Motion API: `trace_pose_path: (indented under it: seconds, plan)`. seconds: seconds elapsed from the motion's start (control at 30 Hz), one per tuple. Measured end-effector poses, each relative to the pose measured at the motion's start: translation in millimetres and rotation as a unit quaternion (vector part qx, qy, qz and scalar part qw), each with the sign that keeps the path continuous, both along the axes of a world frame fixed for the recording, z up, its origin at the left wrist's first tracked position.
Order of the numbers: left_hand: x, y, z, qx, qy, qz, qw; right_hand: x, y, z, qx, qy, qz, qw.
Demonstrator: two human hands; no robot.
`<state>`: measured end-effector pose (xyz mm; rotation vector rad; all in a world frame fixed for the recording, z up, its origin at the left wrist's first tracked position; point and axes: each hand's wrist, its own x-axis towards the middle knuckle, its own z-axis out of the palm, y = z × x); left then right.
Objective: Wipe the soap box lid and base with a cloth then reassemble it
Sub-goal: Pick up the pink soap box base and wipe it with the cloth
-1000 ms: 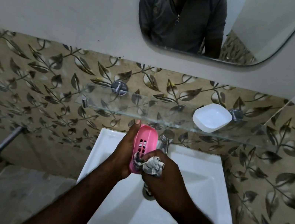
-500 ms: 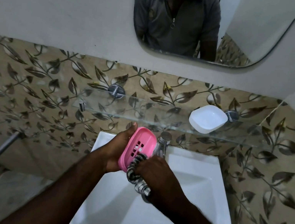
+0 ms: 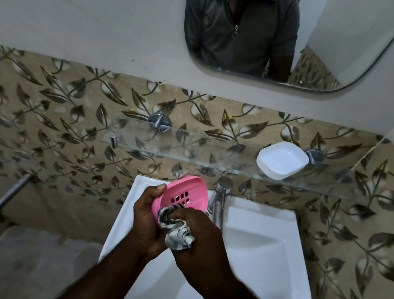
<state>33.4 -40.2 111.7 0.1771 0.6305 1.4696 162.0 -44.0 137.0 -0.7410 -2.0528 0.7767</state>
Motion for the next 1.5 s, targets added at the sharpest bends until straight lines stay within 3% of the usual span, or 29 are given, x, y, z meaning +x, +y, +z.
trace_pose_path:
  seconds: [0.1, 0.2, 0.27, 0.37, 0.43, 0.53, 0.63, 0.73, 0.87, 1.0, 1.07, 1.13, 1.2, 1.37, 1.5]
  plan:
    - [0.8, -4.6, 5.0, -0.003, -0.007, -0.009, 1.0, 10.9, 16.8, -2.7, 0.138, -0.127, 0.085, 0.979]
    - [0.4, -5.2, 10.2, 0.01, -0.021, -0.018, 1.0, 24.0, 41.7, -8.5, 0.196, -0.249, 0.038, 0.948]
    - [2.6, -3.6, 11.8, 0.003, -0.021, -0.023, 1.0, 28.4, 44.9, -8.6, 0.15, -0.229, 0.0, 0.962]
    - [8.7, -0.5, 12.0, -0.004, -0.007, -0.017, 1.0, 13.7, 21.4, 0.3, -0.019, -0.121, -0.102, 0.987]
    - [10.7, 1.5, 11.1, 0.0, -0.01, -0.021, 1.0, 3.9, 2.6, 7.4, -0.07, -0.071, -0.084, 0.992]
    - [7.4, 1.4, 11.9, 0.009, -0.023, -0.027, 0.999, 8.2, -0.2, 15.5, 0.049, -0.108, 0.032, 0.992]
    - [5.9, -0.2, 12.7, 0.011, -0.028, -0.026, 0.999, 21.3, 23.0, 16.6, 0.128, -0.216, 0.055, 0.966]
    - [6.0, 0.8, 12.0, 0.016, -0.029, -0.032, 0.999, 26.6, 30.8, 14.2, 0.11, -0.206, 0.002, 0.972]
    - [7.6, 2.3, 13.9, 0.015, -0.013, -0.02, 1.0, 6.1, 10.3, 20.4, -0.007, -0.154, -0.053, 0.987]
    - [5.0, 4.2, 18.8, 0.026, -0.015, -0.01, 0.999, 5.8, 7.4, 21.7, 0.073, -0.142, 0.017, 0.987]
    - [3.9, 2.9, 19.3, 0.025, -0.022, -0.026, 0.999, 20.3, 21.9, 16.9, 0.135, -0.199, 0.021, 0.971]
    - [3.4, 3.1, 20.7, 0.025, 0.0, -0.051, 0.998, 30.1, 33.3, 13.2, 0.14, -0.262, -0.016, 0.955]
    - [5.5, 3.3, 22.2, 0.025, 0.009, -0.055, 0.998, 29.3, 33.3, 13.4, 0.132, -0.267, -0.052, 0.953]
    - [7.9, 6.9, 25.9, 0.026, 0.02, -0.017, 0.999, 5.3, 3.8, 30.7, 0.041, -0.152, -0.056, 0.986]
    - [4.1, 7.1, 28.8, 0.031, 0.021, -0.042, 0.998, 23.4, 19.7, 21.2, 0.159, -0.235, -0.005, 0.959]
